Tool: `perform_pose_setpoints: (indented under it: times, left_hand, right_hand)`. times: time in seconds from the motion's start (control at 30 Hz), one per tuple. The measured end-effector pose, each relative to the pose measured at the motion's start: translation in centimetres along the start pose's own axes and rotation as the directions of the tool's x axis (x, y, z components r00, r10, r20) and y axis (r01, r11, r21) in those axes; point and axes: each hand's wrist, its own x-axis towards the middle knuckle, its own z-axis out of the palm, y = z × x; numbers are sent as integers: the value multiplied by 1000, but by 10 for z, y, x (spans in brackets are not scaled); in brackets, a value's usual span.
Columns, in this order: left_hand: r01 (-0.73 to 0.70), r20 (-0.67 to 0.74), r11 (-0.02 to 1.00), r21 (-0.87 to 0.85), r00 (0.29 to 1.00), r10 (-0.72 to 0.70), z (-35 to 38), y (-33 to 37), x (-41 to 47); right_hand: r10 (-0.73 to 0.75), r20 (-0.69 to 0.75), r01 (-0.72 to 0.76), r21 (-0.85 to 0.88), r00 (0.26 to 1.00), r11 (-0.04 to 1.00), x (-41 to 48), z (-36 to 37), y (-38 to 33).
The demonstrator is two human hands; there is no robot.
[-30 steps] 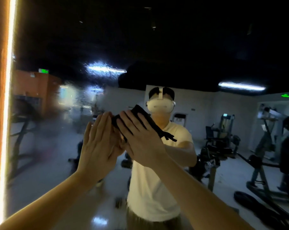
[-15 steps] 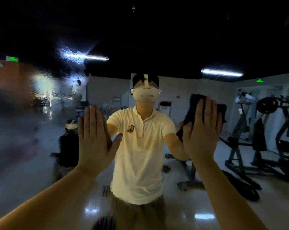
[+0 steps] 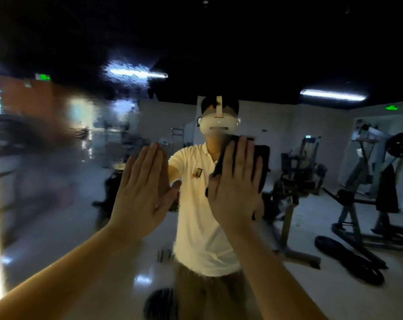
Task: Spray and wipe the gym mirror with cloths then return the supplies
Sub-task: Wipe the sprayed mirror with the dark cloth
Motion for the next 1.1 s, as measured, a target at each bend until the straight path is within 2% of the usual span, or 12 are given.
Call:
perform_pose_setpoints:
  times: [0.1, 0.2, 0.27, 0.33, 0.4, 0.47, 0.57, 0.67, 0.87, 0.93, 1.0, 1.1]
  left_hand:
    - [43, 43, 999, -8, 998, -43, -10, -8, -19]
    - [126, 90, 992, -17, 988, -124, -11, -19, -39]
    - [151, 70, 988, -37, 987, -148, -10, -23, -51]
    - [167, 40, 985, -42, 985, -165, -9, -21, -63]
    - [195, 37, 980, -42, 980, -193, -7, -15, -74]
    - [205, 51, 978, -44, 978, -203, -5, -6, -82]
    - [179, 98, 982, -65, 980, -172, 2, 12, -86]
    - [155, 88, 985, -70, 985, -149, 14, 35, -80]
    - [263, 113, 963, 55, 957, -267, 38, 57, -72]
    - [265, 131, 963, 58, 954, -270, 43, 56, -74]
    - [269, 127, 961, 59, 953, -274, 45, 55, -74]
    - [250, 117, 966, 68, 959, -257, 44, 52, -75]
  right_hand:
    - [-128, -9, 128, 47, 992, 991, 1, 4, -39]
    - [-265, 96, 257, 88, 959, 962, -5, 9, -74]
    - [-377, 171, 355, 148, 910, 923, -16, 14, -91]
    - [-524, 226, 482, 216, 821, 849, -34, 18, -96]
    - [-617, 239, 580, 213, 749, 786, -52, 20, -88]
    - [-629, 232, 609, 160, 742, 777, -66, 19, -66]
    - [-530, 208, 517, 117, 822, 848, -72, 8, -19]
    - [-394, 156, 389, 62, 906, 919, -65, -5, 35]
    - [-58, 110, 62, -28, 992, 998, -67, -28, 131]
    - [108, 53, -106, -52, 993, 993, -77, -31, 155]
    - [268, 8, -268, -54, 963, 962, -90, -31, 166]
    - [390, -35, -391, -3, 920, 920, -108, -23, 152]
